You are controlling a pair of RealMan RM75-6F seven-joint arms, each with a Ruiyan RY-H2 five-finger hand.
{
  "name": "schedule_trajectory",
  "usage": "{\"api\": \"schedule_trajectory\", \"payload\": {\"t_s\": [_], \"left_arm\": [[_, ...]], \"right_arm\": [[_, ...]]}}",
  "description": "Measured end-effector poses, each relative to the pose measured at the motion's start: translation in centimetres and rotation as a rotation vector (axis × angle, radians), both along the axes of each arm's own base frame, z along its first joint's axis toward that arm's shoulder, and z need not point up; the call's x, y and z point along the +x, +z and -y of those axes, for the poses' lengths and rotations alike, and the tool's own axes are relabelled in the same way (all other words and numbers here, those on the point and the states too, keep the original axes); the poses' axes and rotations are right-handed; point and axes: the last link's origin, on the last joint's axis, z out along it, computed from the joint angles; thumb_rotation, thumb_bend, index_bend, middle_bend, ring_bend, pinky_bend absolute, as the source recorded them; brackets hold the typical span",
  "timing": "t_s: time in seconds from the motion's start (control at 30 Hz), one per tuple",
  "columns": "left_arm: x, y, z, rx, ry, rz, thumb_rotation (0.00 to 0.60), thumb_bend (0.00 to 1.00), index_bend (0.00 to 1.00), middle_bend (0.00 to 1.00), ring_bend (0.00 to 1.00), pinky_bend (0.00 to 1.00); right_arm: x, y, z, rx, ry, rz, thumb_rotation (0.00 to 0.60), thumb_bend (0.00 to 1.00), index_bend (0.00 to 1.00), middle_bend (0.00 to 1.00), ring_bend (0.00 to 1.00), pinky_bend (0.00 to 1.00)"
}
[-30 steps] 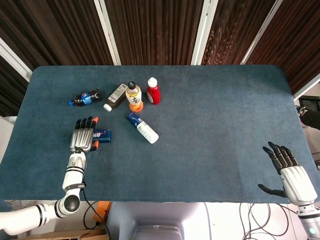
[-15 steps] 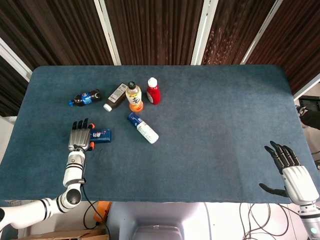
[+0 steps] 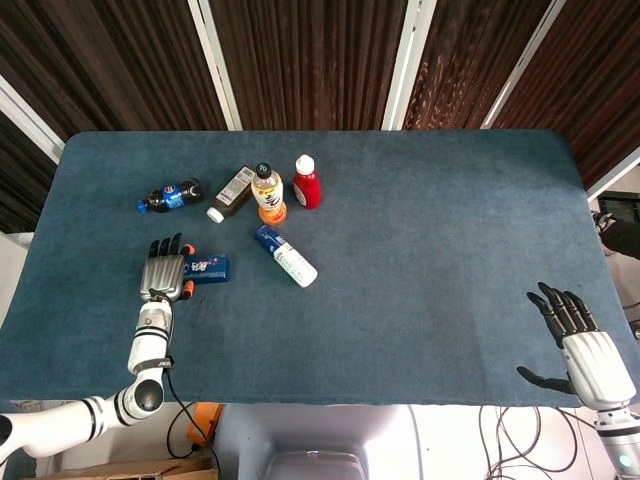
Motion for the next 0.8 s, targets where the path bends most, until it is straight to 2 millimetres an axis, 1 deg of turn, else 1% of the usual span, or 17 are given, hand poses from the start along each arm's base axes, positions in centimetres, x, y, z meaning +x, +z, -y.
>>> {"api": "schedule_trajectory", "payload": {"t_s": [0.13, 0.23, 0.33, 0.43, 0.53, 0.57, 0.63, 0.67, 0.73, 0.77, 0.8], "left_arm": [[0.4, 0.4, 0.4, 0.008, -0.039, 0.023, 0.6, 0.34, 0.0, 0.0, 0.0, 0.0], [0.8, 1.0, 1.2, 0.014, -0.088, 0.031, 0.6, 0.34, 0.0, 0.0, 0.0, 0.0], [1.2, 2.0, 2.6, 0.02, -0.15, 0.033, 0.6, 0.34, 0.0, 0.0, 0.0, 0.0], [0.8, 3.3, 4.6, 0.039, -0.226, 0.006, 0.6, 0.34, 0.0, 0.0, 0.0, 0.0], [-0.7, 5.0, 8.1, 0.048, -0.294, -0.022, 0.6, 0.35, 0.0, 0.0, 0.0, 0.0], [-1.6, 5.7, 9.9, 0.046, -0.313, -0.028, 0.6, 0.36, 0.0, 0.0, 0.0, 0.0], [-2.7, 6.8, 12.4, 0.06, -0.341, -0.032, 0.6, 0.36, 0.0, 0.0, 0.0, 0.0], [-3.3, 7.5, 14.0, 0.085, -0.359, -0.033, 0.6, 0.36, 0.0, 0.0, 0.0, 0.0], [-4.4, 8.6, 16.4, 0.136, -0.379, -0.029, 0.6, 0.36, 0.0, 0.0, 0.0, 0.0], [-5.2, 9.4, 18.2, 0.168, -0.388, -0.022, 0.6, 0.35, 0.0, 0.0, 0.0, 0.0], [-5.7, 9.8, 19.5, 0.188, -0.393, -0.011, 0.6, 0.35, 0.0, 0.0, 0.0, 0.0]], "right_arm": [[0.0, 0.0, 0.0, -0.001, 0.0, -0.002, 0.6, 0.14, 0.0, 0.0, 0.0, 0.0], [0.0, -0.1, 0.0, 0.001, 0.0, -0.007, 0.6, 0.15, 0.0, 0.0, 0.0, 0.0], [0.0, -0.3, 0.0, 0.007, -0.003, -0.013, 0.6, 0.14, 0.0, 0.0, 0.0, 0.0], [0.0, -0.4, 0.1, 0.005, -0.007, -0.022, 0.6, 0.14, 0.0, 0.0, 0.0, 0.0], [0.0, -0.7, 0.1, 0.009, -0.01, -0.036, 0.6, 0.14, 0.0, 0.0, 0.0, 0.0], [0.0, -0.8, 0.1, 0.012, -0.01, -0.04, 0.6, 0.14, 0.0, 0.0, 0.0, 0.0], [0.1, -1.2, 0.2, 0.023, -0.009, -0.051, 0.6, 0.15, 0.0, 0.0, 0.0, 0.0], [0.1, -1.4, 0.2, 0.028, -0.009, -0.055, 0.6, 0.15, 0.0, 0.0, 0.0, 0.0], [0.2, -1.7, 0.2, 0.034, -0.01, -0.062, 0.6, 0.15, 0.0, 0.0, 0.0, 0.0], [0.2, -1.8, 0.3, 0.036, -0.01, -0.066, 0.6, 0.15, 0.0, 0.0, 0.0, 0.0], [0.3, -2.0, 0.3, 0.039, -0.011, -0.072, 0.6, 0.14, 0.0, 0.0, 0.0, 0.0]]}}
